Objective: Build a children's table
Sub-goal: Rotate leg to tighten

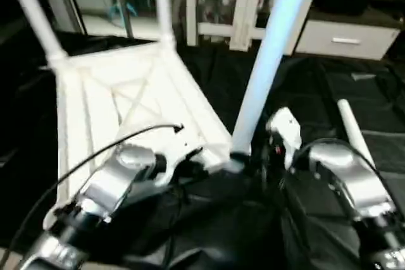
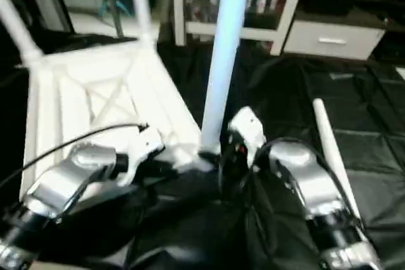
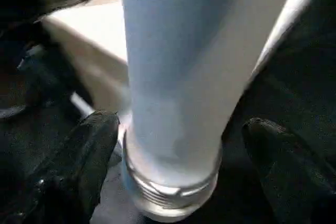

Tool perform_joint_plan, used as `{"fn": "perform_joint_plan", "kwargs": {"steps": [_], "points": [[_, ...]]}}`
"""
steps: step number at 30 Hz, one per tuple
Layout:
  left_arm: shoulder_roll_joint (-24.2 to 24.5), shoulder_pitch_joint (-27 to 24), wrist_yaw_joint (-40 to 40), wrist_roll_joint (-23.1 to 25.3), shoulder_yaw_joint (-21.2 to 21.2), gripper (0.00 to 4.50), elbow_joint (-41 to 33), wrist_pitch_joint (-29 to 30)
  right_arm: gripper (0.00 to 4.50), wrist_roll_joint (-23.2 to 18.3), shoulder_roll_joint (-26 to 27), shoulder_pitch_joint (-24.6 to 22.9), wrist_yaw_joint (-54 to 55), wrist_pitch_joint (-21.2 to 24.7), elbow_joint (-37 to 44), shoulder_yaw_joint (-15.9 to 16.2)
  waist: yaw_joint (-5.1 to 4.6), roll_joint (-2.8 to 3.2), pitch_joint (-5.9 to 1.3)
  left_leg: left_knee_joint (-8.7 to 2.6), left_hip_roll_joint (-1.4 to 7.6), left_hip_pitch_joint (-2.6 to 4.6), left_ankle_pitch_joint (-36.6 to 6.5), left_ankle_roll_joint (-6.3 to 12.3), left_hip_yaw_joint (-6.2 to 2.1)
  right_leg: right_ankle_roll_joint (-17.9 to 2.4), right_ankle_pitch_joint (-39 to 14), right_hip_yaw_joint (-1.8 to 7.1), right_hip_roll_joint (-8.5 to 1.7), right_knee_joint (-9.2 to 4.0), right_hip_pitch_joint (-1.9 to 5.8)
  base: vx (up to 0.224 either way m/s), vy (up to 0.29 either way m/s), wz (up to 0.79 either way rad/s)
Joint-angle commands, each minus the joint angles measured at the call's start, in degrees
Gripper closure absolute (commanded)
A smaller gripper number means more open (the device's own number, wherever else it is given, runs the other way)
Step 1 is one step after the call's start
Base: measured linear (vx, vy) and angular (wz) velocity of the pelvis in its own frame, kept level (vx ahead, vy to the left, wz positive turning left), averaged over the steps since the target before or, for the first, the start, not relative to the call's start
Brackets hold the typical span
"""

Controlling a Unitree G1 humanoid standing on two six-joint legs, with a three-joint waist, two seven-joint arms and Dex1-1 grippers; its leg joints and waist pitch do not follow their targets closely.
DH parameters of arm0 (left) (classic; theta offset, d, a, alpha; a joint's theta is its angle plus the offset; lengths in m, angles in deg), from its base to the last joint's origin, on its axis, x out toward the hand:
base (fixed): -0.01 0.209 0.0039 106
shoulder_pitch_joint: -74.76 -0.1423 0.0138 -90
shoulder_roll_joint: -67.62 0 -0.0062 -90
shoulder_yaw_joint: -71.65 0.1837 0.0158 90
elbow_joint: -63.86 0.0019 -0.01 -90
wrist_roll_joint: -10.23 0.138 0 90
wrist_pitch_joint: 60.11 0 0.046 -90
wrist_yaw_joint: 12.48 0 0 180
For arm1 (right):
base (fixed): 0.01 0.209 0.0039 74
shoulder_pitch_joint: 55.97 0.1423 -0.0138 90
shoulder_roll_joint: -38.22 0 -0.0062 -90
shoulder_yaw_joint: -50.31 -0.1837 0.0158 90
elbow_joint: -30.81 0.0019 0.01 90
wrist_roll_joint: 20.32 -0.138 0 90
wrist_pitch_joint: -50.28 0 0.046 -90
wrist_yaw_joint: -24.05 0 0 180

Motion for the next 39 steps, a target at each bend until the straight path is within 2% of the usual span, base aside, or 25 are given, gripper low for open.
{"fn": "perform_joint_plan", "kwargs": {"steps": [1, 6, 7, 13, 16, 18, 21, 23, 30, 39], "points": [[-0.6, -0.5, 3.4, -1.8, 3.6, 4.50, -1.2, 1.2, 0.34, 0.2, -0.7, 0.3, -1.5, -0.9, 0.5, 0.4, -0.39, -0.22, -2.80, -4.63, 4.93, 1.36, -5.8, 2.95, -2.11, -13.9, -4.3, 2.82, -4.58, -3.40, 2.25, 0.000, 0.000, 0.00], [0.0, -0.7, 4.1, -2.3, 3.8, 4.50, -2.2, 1.9, 0.34, 0.2, -1.1, 0.4, -4.6, -1.8, 0.0, 2.0, -0.40, -0.51, -2.69, -4.68, 4.86, 1.26, -7.0, 2.35, -2.19, -13.6, -6.8, 2.86, -4.70, -3.68, 2.35, 0.000, 0.000, 0.00], [0.0, -0.7, 4.2, -2.3, 3.8, 4.50, -2.4, 1.9, 0.34, 0.1, -1.0, 0.4, -5.0, -1.8, -0.2, 2.4, -0.39, -0.40, -2.67, -4.72, 4.89, 1.23, -7.2, 2.33, -2.22, -13.5, -7.1, 2.87, -4.74, -3.67, 2.37, 0.000, 0.000, 0.00], [0.5, -0.8, 4.7, -2.4, 3.8, 4.50, -3.3, 2.5, 0.96, 0.5, -1.0, 0.4, -6.7, -2.1, -0.6, 3.5, -0.40, -0.48, -2.82, -4.60, 4.83, 1.22, -6.0, 2.56, -2.27, -13.6, -6.0, 2.80, -4.63, -3.48, 2.42, 0.000, 0.000, 0.00], [0.8, -0.8, 4.8, -2.4, 3.8, 4.50, -3.4, 2.6, 1.07, 0.7, -1.3, 0.3, -7.3, -2.3, -0.7, 3.5, -0.37, -0.50, -2.91, -4.45, 4.80, 1.24, -4.5, 3.16, -2.22, -14.0, -4.0, 2.79, -4.61, -3.26, 2.46, 0.000, 0.000, 0.00], [0.9, -0.8, 4.9, -2.4, 3.8, 4.50, -3.5, 2.7, 1.37, 0.8, -1.5, 0.3, -7.6, -2.5, -0.9, 3.5, -0.32, -0.44, -2.95, -4.36, 4.78, 1.27, -4.4, 3.37, -2.16, -14.3, -3.7, 2.78, -4.61, -3.22, 2.46, 0.000, 0.000, 0.00], [1.0, -0.7, 4.9, -2.4, 3.8, 4.50, -3.4, 2.9, 1.49, 1.1, -1.8, 0.3, -8.1, -2.9, -1.3, 3.5, -0.30, -0.43, -2.92, -4.38, 4.80, 1.32, -4.7, 3.31, -2.18, -14.5, -3.9, 2.74, -4.59, -3.22, 2.46, 0.000, 0.000, 0.00], [0.9, -0.7, 4.9, -2.4, 3.9, 4.50, -3.4, 2.9, 1.75, 1.3, -2.1, 0.1, -8.3, -3.1, -1.3, 3.7, -0.32, -0.43, -2.93, -4.37, 4.79, 1.27, -4.8, 3.20, -2.19, -14.5, -3.9, 2.75, -4.61, -3.23, 2.53, 0.000, 0.000, 0.00], [1.0, -0.6, 4.9, -2.2, 3.9, 4.50, -3.1, 2.9, 1.84, 1.6, -2.5, -0.3, -9.2, -3.7, -1.4, 3.9, -0.33, -0.42, -2.88, -4.41, 4.79, 1.37, -5.9, 2.89, -2.22, -14.3, -5.3, 2.77, -4.63, -3.38, 2.57, 0.000, 0.000, 0.00], [0.6, -0.7, 4.0, -2.4, 3.3, 4.50, -2.7, 3.2, 1.86, 1.5, -1.5, -0.9, -7.5, -3.4, -2.6, 3.4, -0.35, -0.39, -2.97, -4.30, 4.79, 1.34, -4.8, 3.27, -2.21, -14.7, -4.0, 2.74, -4.64, -3.20, 2.66, 0.000, 0.000, 0.00]]}}
